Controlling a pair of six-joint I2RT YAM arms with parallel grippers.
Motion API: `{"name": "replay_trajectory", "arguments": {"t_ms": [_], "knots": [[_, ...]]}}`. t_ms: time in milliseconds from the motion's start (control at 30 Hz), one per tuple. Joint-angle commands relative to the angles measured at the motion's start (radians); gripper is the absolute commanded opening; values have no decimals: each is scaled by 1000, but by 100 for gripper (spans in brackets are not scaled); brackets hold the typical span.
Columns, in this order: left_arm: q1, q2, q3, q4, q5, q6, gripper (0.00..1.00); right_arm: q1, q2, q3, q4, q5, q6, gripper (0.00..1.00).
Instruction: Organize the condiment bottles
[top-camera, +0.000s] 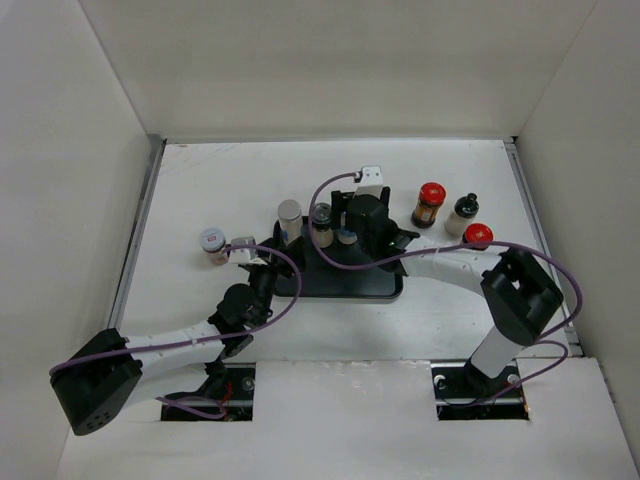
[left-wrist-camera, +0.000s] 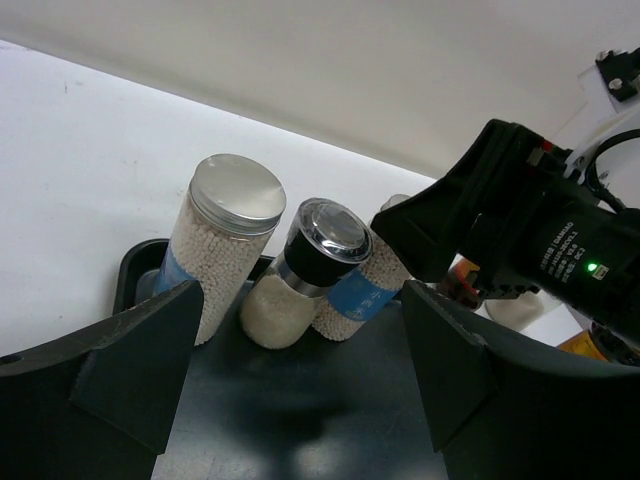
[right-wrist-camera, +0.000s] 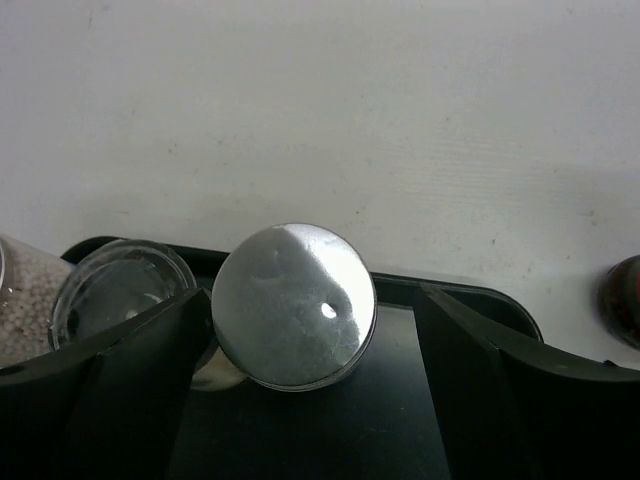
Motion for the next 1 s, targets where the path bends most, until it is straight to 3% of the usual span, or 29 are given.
{"name": "replay_trajectory", "arguments": {"t_ms": [0, 167, 300, 533, 967], "knots": [[9, -7, 6, 54, -4, -13, 80, 7, -84, 12, 75, 24, -3, 92], [9, -2, 11, 54, -4, -13, 80, -48, -238, -60, 35, 23, 9, 95], [4, 1, 11, 54, -2, -16, 80, -197, -281, -108, -4, 35, 11, 96], [4, -4, 11, 54, -1, -17, 80, -361, -224, -71, -93, 51, 3, 100], [10, 21, 14, 54, -4, -19, 80, -453, -68, -23, -114, -20, 40, 100]]}}
